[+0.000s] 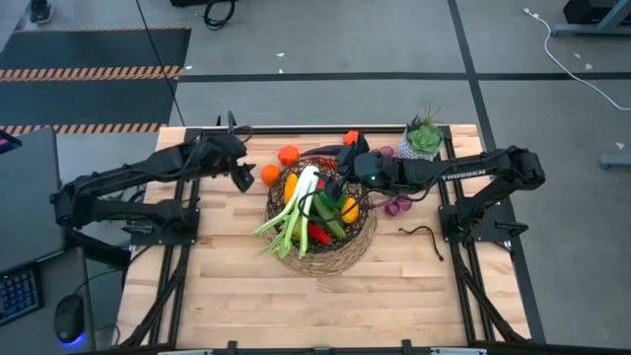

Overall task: Build produce basket
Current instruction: Put the orange into the black basket

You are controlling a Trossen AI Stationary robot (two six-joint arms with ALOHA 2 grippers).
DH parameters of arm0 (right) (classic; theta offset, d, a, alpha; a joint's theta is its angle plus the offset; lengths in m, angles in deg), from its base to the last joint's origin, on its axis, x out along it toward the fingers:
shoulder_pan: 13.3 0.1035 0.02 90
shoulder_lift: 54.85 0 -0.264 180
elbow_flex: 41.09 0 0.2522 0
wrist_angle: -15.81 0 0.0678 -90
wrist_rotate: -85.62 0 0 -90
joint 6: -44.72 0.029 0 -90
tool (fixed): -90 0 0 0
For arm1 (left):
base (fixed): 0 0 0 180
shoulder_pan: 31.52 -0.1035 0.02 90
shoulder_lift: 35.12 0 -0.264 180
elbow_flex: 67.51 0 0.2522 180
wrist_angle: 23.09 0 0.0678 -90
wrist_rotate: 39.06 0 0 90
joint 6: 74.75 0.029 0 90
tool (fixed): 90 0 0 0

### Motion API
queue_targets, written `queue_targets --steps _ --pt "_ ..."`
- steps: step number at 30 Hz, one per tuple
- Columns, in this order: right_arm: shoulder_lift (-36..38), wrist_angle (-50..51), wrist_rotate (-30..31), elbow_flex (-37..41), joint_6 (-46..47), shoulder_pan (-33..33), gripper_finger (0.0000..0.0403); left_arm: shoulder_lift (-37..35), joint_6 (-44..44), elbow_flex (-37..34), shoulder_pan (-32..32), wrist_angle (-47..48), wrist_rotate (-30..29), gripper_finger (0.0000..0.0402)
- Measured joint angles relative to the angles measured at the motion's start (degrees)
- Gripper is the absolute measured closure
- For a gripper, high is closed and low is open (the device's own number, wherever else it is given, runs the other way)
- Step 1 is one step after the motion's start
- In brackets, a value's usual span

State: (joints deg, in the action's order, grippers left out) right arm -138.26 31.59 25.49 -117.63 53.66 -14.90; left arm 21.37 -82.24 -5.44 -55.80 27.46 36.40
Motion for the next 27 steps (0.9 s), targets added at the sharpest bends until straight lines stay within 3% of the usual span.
queue_targets --steps 5,9,15,20,27 --pt "0.0 -4.3 0.0 3.2 -0.1 0.6 0.0019 6.6 4.0 0.0 -5.5 0.0 6.8 0.0116" --pt "0.0 -4.6 0.1 4.4 0.1 1.1 0.0026 12.2 15.7 0.0 -6.2 1.4 9.1 0.0093" --pt "0.0 -4.5 0.0 4.6 -0.1 2.0 0.0028 17.4 30.9 0.0 -6.2 1.1 6.5 0.0088" --pt "0.0 -4.0 0.0 4.6 -0.1 2.0 0.0028 19.7 33.8 0.0 -6.2 0.7 10.1 0.0088" --pt "0.0 -3.1 0.4 4.6 -0.1 2.0 0.0030 21.7 36.5 0.0 -6.2 -4.6 10.7 0.0088"
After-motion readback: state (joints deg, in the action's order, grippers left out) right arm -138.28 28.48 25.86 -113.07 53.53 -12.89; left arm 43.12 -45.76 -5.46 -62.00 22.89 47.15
